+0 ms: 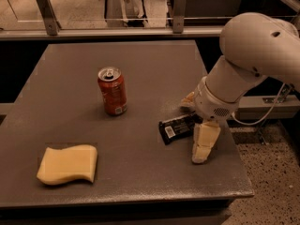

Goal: Move rxbar chocolate near sponge

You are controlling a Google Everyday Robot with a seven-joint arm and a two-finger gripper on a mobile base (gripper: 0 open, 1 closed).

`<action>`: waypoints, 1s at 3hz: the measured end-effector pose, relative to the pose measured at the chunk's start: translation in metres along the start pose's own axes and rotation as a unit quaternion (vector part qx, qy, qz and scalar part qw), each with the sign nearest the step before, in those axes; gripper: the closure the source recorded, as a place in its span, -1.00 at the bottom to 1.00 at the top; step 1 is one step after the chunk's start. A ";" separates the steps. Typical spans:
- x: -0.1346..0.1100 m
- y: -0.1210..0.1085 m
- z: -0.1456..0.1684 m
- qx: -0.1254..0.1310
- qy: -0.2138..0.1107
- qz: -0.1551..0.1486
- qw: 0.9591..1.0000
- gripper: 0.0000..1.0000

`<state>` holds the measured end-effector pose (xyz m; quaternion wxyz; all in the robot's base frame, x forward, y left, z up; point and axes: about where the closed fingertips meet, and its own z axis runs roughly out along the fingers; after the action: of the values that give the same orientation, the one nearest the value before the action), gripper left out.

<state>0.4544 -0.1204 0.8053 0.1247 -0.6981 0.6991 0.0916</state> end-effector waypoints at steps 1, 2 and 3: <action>-0.002 0.000 -0.007 0.000 0.000 0.000 1.000 0.30; -0.005 -0.001 -0.016 0.000 0.000 0.000 1.000 0.78; -0.007 -0.001 -0.022 0.000 0.000 0.000 1.000 1.00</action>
Offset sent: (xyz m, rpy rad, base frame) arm 0.0000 0.0000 0.0067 0.0000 -0.0001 0.0001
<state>0.4544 -0.1204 0.8283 0.1247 -0.6981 0.6990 0.0916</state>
